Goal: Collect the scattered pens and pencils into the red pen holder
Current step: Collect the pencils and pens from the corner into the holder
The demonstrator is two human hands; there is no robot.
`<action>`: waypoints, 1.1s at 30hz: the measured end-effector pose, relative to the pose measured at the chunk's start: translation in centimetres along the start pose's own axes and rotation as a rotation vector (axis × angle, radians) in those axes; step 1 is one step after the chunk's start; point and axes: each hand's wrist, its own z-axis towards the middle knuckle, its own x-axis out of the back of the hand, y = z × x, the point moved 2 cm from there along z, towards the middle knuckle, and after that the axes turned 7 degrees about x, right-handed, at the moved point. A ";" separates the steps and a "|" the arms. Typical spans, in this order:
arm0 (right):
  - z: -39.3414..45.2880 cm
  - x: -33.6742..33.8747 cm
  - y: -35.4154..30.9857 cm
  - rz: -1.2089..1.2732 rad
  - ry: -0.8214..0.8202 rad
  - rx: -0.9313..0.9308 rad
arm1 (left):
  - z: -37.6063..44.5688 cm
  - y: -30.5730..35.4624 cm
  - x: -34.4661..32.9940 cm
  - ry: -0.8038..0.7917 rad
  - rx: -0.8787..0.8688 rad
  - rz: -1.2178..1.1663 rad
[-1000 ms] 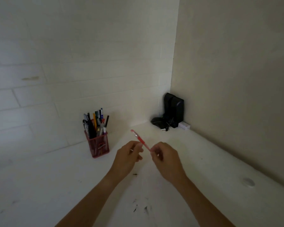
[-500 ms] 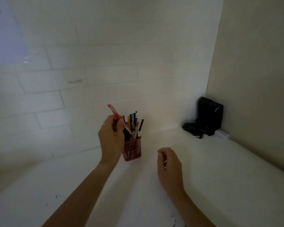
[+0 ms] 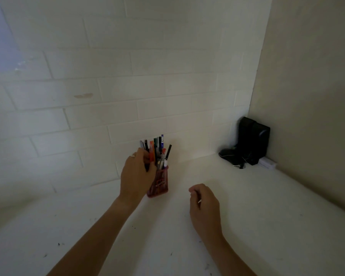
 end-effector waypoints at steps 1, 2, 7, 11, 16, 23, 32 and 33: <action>0.0 0.0 0.0 0.001 -0.003 -0.002 | 0.0 0.1 0.0 0.009 0.003 -0.007; -0.1 0.0 -0.1 0.005 -0.005 -0.005 | 0.0 0.2 -0.1 0.015 0.015 -0.019; -0.2 0.0 -0.1 0.001 -0.019 -0.016 | -0.5 0.5 -0.4 0.085 0.042 -0.084; -0.3 0.1 -0.3 0.001 -0.029 -0.039 | -0.8 1.0 -1.1 0.071 0.038 -0.145; -0.3 0.0 -0.3 -0.010 -0.039 -0.046 | 1.4 1.5 -2.0 0.018 -0.198 0.100; -0.2 -0.2 -0.1 -0.030 -0.032 -0.030 | 3.3 0.4 -3.2 -0.075 -0.223 0.020; -0.2 -0.4 0.3 -0.050 -0.035 -0.017 | 2.7 0.7 -2.9 0.032 0.106 -0.337; -0.2 -0.4 0.3 -0.047 -0.033 -0.019 | 2.8 0.7 -3.0 -0.022 0.182 -0.379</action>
